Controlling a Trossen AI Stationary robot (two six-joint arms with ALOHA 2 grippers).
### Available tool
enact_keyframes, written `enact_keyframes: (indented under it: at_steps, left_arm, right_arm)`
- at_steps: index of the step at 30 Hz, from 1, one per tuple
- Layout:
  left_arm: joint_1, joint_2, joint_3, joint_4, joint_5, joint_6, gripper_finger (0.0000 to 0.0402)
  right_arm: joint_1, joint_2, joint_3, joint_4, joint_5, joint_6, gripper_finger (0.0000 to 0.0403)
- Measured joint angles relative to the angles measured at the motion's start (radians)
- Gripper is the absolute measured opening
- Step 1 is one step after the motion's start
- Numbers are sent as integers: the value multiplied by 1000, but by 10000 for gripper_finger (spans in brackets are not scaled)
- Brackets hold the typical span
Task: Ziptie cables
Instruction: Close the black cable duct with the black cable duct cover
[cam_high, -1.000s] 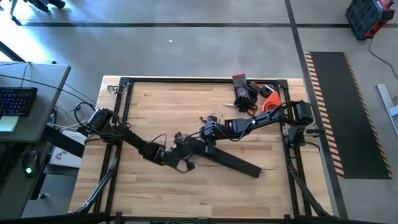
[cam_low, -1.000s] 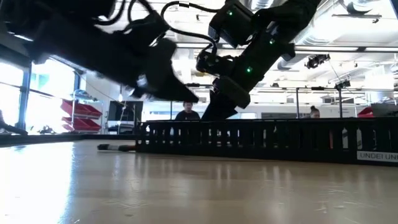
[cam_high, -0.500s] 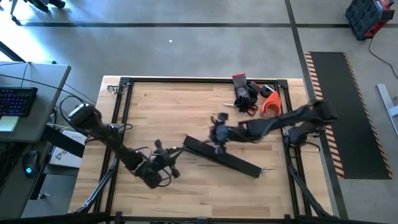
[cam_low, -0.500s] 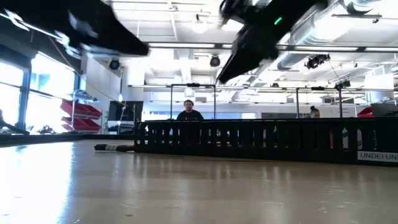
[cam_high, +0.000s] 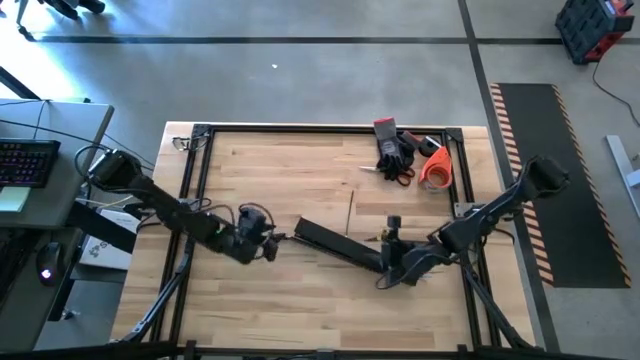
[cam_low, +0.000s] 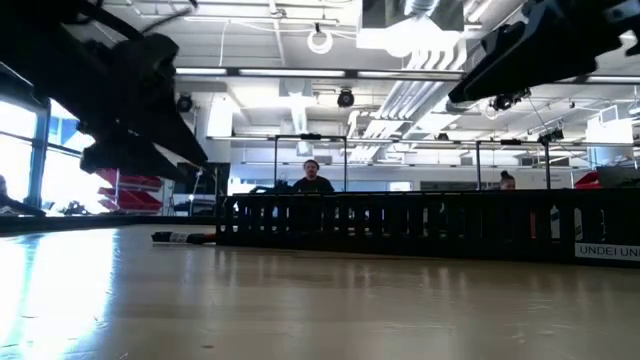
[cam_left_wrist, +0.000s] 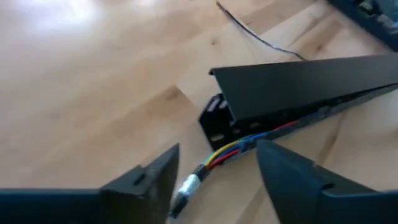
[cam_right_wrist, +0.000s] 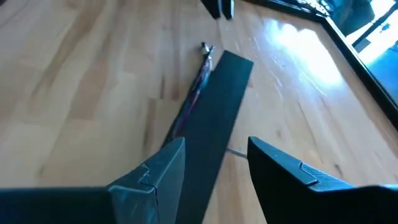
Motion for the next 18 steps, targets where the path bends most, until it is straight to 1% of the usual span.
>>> enact_keyframes:
  at_steps: [2, 4, 6, 9, 11, 13, 18]
  left_arm:
    - [56, 2, -47, 128, 85, 13, 217]
    - [107, 5, -96, 264, 152, 50, 240]
    - [151, 6, -138, 407, 204, 82, 253]
    - [219, 7, -182, 536, 301, 96, 259]
    - [262, 6, -194, 558, 366, 80, 259]
    - [295, 13, -199, 546, 409, 65, 259]
    - [360, 68, -177, 555, 524, 54, 259]
  right_arm:
    - [17, 1, -4, 0, 0, 6, 160]
    - [30, 8, -4, -1, -10, 21, 160]
    - [47, 13, -5, -1, -14, 35, 160]
    - [66, 17, -5, 2, -11, 60, 160]
    - [78, 17, -5, 7, 2, 76, 160]
    - [90, 17, -5, 8, 17, 93, 160]
    - [111, 17, -5, 14, 48, 119, 160]
